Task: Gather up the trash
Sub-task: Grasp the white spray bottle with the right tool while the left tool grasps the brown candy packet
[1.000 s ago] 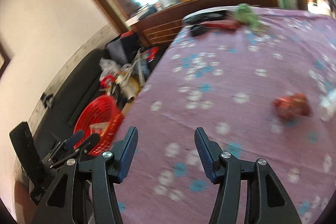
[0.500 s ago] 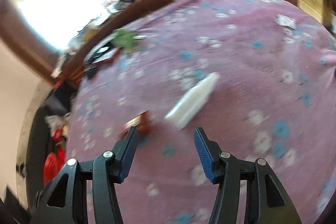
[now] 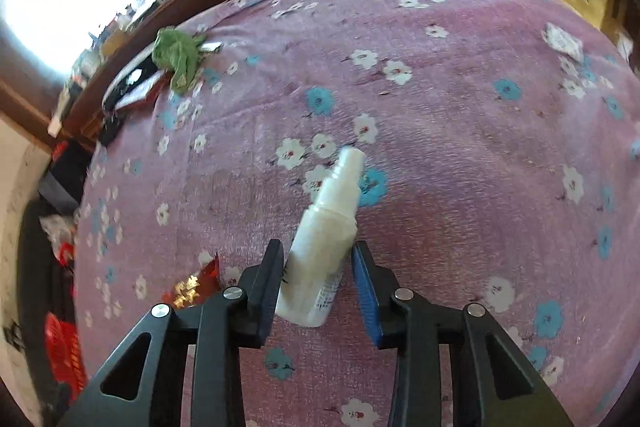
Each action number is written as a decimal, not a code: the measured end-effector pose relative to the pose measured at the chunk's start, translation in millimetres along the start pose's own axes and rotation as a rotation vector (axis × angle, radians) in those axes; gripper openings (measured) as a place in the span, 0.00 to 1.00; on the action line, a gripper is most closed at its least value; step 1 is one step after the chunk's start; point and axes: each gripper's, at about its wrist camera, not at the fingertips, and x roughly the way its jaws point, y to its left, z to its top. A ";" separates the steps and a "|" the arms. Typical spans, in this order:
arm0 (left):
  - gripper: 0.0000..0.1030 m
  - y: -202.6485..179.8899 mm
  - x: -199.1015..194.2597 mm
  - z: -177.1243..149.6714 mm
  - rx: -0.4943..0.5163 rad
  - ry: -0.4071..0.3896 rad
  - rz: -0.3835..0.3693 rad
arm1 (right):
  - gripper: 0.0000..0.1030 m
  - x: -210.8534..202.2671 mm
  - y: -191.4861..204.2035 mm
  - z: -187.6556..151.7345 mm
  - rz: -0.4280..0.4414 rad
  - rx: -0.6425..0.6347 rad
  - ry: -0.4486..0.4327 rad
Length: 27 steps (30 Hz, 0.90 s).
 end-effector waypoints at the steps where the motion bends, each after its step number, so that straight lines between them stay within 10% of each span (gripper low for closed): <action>1: 0.74 -3.3 3.1 3.3 0.012 0.006 -0.008 | 0.32 1.9 1.1 -2.9 0.006 -0.019 0.001; 9: 0.82 -39.4 40.6 37.7 0.098 0.034 -0.070 | 0.31 -6.9 -21.6 -10.3 0.184 -0.022 -0.100; 22: 0.82 -69.5 139.2 70.2 0.193 0.165 -0.194 | 0.31 -26.8 -60.3 -2.0 0.221 0.139 -0.206; 27: 0.53 -73.0 139.0 59.4 0.206 0.150 -0.206 | 0.31 -27.6 -55.6 -2.7 0.233 0.118 -0.201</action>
